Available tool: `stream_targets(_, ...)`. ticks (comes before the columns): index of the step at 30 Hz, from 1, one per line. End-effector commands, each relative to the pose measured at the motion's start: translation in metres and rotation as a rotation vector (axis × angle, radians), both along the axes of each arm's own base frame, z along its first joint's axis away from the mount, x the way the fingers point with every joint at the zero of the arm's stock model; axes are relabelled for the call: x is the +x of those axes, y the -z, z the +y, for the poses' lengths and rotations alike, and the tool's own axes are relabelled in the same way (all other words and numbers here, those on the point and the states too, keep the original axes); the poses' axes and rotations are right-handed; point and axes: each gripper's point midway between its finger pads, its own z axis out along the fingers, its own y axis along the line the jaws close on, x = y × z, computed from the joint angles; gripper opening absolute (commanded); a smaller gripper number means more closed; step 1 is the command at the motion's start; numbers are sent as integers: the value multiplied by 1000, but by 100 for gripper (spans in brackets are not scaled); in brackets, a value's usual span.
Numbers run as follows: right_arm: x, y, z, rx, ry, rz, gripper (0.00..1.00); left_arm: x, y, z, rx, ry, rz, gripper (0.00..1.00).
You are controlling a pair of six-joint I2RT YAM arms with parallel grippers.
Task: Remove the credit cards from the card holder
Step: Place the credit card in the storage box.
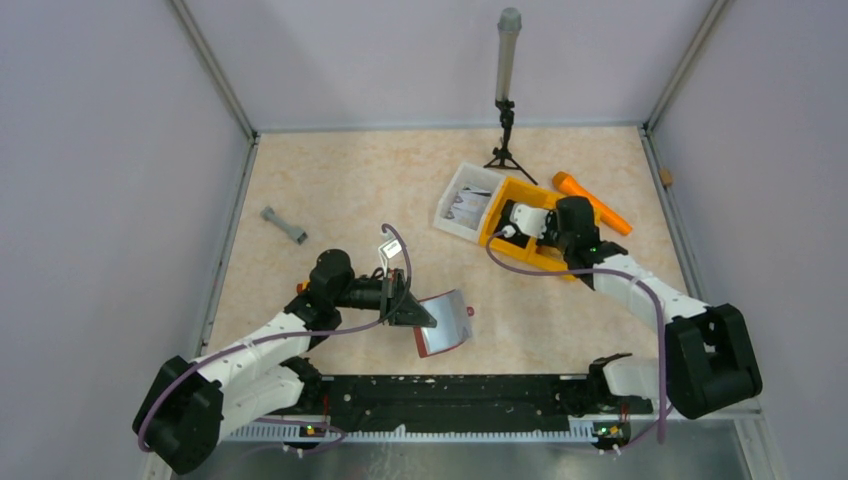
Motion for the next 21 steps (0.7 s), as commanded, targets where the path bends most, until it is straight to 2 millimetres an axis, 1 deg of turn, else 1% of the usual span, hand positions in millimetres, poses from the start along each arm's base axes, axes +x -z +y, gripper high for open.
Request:
stream_targets(1,9,-11,-1,5,5,-27,0,-1,-12,0,-45,18,-71,0)
stream_targets(3,11,-11,-1,7,9,-33,0,-1,-12,0,-44,17,-70,0)
stream_targets(4,12,-11,-1,7,12,-35,4,-1,-12,0,-44,18,-70,0)
stream_targets(5,13,-11,-2,5,14,-38,15,-1,-12,0,-44,17,-69,0)
stream_targets(8,20,-23,-1,46,47,-90,30,-1,-11,0,-42,17,-68,0)
stream_targets(9,19,-28,3,70,38,-82,39,-1,-11,0,-41,18,-66,0)
stream_targets(11,18,-42,11,132,31,-79,47,-1,-10,0,-38,16,-62,0)
stream_targets(13,7,-48,23,205,14,-22,60,0,-9,0,-31,12,-60,0)
stream_targets(15,-2,-66,36,320,21,21,61,2,-9,-1,-26,8,-57,0)
stream_targets(18,-14,-87,49,473,67,27,61,5,-8,-3,-17,7,-48,0)
stream_targets(21,-25,-111,75,703,88,-11,62,8,-8,-4,-13,1,-42,0)
